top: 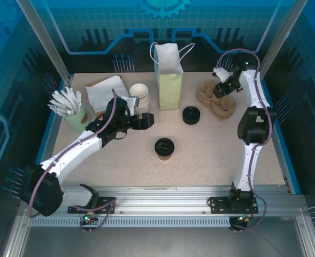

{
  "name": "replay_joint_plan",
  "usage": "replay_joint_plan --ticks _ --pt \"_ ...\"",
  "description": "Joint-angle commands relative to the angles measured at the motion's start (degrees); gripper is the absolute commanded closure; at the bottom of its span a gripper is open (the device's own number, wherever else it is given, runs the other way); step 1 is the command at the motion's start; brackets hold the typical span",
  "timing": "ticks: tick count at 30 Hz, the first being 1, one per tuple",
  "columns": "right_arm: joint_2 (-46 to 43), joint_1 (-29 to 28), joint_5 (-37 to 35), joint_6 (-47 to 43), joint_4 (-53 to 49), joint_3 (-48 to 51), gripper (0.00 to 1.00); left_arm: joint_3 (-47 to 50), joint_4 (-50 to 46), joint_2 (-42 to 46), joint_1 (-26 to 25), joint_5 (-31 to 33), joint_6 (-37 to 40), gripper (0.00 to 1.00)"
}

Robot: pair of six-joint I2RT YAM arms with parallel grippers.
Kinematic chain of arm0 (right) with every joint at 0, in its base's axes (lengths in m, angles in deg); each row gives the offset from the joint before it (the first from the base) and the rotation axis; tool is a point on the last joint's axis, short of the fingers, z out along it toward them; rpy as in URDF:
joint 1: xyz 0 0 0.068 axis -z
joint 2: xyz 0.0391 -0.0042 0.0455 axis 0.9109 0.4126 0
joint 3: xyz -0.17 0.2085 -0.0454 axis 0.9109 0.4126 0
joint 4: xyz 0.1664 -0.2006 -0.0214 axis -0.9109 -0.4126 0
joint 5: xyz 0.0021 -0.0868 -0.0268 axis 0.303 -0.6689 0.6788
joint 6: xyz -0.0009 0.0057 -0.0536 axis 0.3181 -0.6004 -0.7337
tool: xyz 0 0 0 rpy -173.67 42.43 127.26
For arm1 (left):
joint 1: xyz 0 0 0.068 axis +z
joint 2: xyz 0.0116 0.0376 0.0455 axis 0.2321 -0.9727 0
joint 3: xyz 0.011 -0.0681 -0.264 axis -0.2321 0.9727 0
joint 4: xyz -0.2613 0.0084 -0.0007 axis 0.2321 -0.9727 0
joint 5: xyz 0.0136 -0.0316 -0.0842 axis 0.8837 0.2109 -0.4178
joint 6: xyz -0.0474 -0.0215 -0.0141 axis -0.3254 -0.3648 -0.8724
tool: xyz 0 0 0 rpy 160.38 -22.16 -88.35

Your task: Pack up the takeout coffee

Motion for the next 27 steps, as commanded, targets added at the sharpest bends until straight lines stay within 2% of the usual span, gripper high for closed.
replay_joint_plan --ticks 1,27 --pt "0.6 1.0 -0.9 -0.4 -0.6 0.5 0.5 0.4 1.0 0.3 0.3 -1.5 -0.6 0.1" --pt "5.6 1.3 1.7 -0.8 -1.0 -0.4 0.44 0.7 1.1 0.0 0.4 -1.3 -0.7 0.1"
